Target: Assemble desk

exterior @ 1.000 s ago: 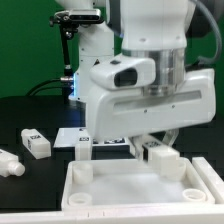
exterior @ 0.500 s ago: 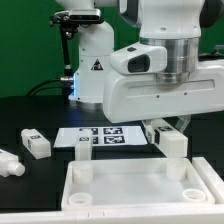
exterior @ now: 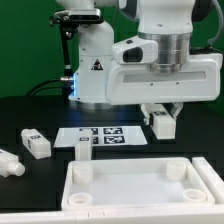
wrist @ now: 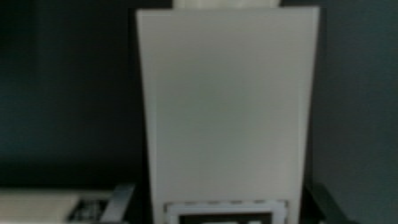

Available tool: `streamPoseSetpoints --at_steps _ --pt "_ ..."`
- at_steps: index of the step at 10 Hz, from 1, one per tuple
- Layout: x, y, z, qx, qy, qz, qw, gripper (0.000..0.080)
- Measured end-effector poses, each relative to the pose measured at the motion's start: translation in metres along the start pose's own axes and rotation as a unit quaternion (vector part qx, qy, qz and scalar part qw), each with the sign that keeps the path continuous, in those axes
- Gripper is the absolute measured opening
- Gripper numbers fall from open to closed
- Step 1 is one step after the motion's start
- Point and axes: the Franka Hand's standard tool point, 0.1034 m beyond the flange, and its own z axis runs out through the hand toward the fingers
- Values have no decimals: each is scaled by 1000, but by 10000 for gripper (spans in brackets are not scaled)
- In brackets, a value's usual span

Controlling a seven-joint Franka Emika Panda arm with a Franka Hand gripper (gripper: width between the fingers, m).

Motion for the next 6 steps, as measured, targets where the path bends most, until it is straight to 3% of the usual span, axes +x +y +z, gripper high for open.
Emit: streamPoseSetpoints --at_steps 1,5,6 --pt "-6 -6 4 -2 -3 -7 1000 264" --pt "-7 -5 7 0 -1 2 1000 264" --pt "-25 -5 20 5 10 33 999 264"
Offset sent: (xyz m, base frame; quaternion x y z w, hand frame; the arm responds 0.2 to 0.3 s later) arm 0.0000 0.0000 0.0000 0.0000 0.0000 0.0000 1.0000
